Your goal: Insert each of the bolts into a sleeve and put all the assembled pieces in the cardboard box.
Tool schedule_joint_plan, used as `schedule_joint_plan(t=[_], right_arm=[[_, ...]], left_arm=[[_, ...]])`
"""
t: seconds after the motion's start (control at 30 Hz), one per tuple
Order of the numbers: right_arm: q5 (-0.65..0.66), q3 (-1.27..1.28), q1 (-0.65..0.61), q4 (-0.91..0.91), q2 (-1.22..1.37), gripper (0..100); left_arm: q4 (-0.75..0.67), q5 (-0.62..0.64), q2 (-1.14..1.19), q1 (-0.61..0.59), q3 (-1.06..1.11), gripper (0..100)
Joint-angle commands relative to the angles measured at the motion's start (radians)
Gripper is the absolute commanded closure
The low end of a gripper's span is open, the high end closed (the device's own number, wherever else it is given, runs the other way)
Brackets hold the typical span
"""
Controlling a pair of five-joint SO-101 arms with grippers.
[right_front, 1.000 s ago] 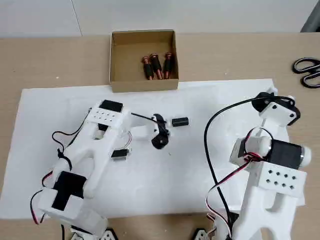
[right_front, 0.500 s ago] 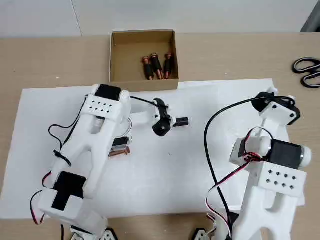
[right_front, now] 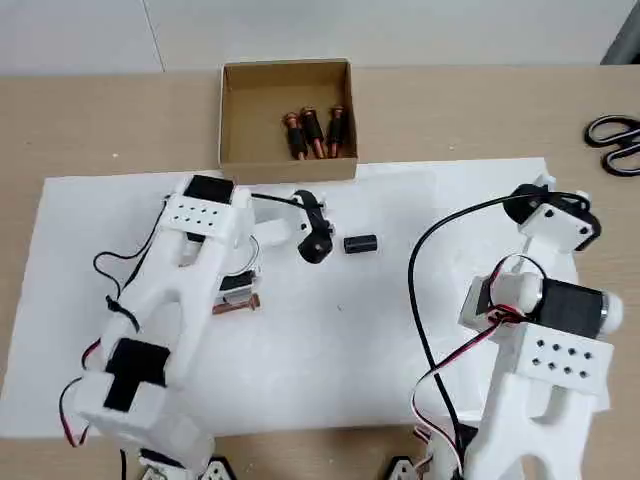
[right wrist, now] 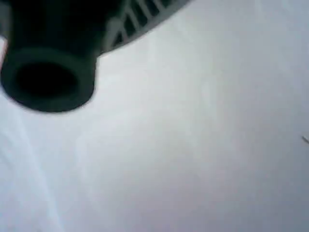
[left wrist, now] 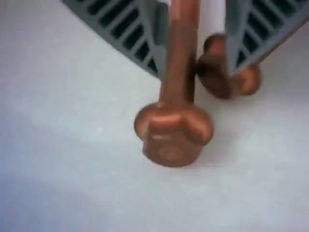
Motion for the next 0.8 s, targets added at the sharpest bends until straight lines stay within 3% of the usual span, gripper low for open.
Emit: schedule_joint_plan(t=[0.0, 0.6, 0.77], right_arm=[[0.008, 0.0, 0.002, -0.013, -0.025, 99.5], [0.009, 0.0, 0.007, -0.007, -0.025, 99.5], [0.009, 0.0, 0.007, -0.007, -0.025, 99.5]], left_arm=[[-0.009, 0.009, 0.044, 0.002, -0.005, 91], [0.018, 0.008, 0.103, 0.034, 0.001, 92], [-0.014, 0.008, 0.222, 0.032, -0.001, 92]])
